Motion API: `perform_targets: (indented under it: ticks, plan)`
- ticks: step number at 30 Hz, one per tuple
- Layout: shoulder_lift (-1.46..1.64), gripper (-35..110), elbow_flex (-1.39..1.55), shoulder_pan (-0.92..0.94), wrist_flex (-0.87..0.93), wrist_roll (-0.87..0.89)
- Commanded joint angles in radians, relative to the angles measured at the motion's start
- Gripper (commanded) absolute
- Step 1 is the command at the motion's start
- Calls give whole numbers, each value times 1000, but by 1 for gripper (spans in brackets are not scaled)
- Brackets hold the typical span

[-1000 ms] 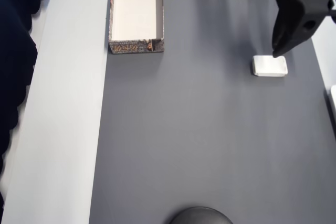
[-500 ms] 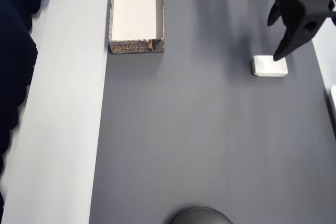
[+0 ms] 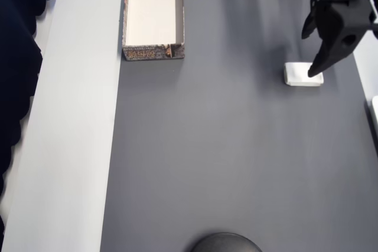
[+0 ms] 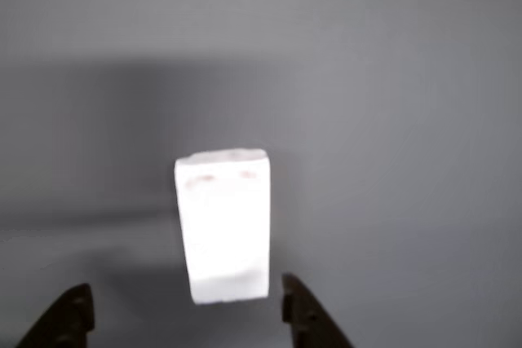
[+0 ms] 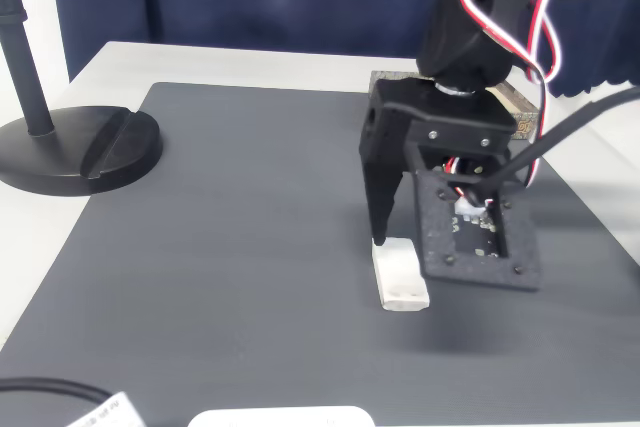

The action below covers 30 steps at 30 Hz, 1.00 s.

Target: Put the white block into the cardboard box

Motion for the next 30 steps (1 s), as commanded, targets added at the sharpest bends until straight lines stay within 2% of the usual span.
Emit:
perform_targets:
  ticks: [1, 30]
  plan:
    - [3, 32, -49, -12, -12, -9]
    - [-81, 31, -34, -14, -87, -6]
